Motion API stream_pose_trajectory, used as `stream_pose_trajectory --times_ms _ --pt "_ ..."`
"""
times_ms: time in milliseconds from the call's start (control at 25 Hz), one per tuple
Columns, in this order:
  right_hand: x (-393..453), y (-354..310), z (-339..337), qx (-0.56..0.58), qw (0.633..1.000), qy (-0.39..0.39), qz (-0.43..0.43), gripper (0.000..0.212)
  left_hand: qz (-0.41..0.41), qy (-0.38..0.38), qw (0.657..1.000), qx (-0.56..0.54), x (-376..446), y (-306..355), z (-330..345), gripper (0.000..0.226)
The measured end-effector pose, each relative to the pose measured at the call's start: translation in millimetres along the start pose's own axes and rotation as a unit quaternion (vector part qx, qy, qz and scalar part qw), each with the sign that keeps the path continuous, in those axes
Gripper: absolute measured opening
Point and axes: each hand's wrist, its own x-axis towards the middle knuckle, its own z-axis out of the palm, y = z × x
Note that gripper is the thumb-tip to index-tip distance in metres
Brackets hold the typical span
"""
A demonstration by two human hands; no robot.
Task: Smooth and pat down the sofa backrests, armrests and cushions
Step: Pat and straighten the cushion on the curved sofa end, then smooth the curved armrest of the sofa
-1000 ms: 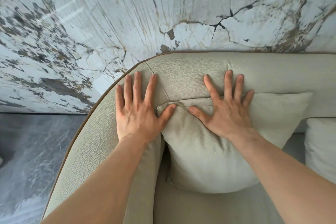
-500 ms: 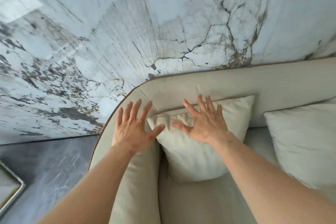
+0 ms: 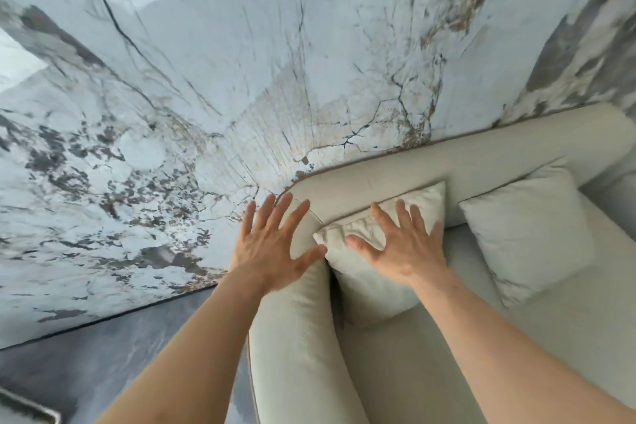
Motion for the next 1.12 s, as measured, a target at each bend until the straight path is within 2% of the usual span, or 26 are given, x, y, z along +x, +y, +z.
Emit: stream_pose_trajectory --times_ms 280,600,880,1120 --pt "-112 -34 -23 0.032 0.988 0.053 0.143 0.105 0.153 0.003 0.988 -0.03 -27 4 -46 0.097" --pt "-226 3 -12 0.088 0.952 0.108 0.274 0.1 0.277 0.023 0.961 -0.011 -66 64 -68 0.093" --pt "-296 16 34 0.131 0.928 0.097 0.336 0.095 0.337 0.028 0.941 -0.014 -111 103 -43 0.09" --pt "-318 -28 91 0.151 0.891 0.074 0.422 0.093 0.395 -0.017 0.918 -0.01 -113 75 -4 0.095"
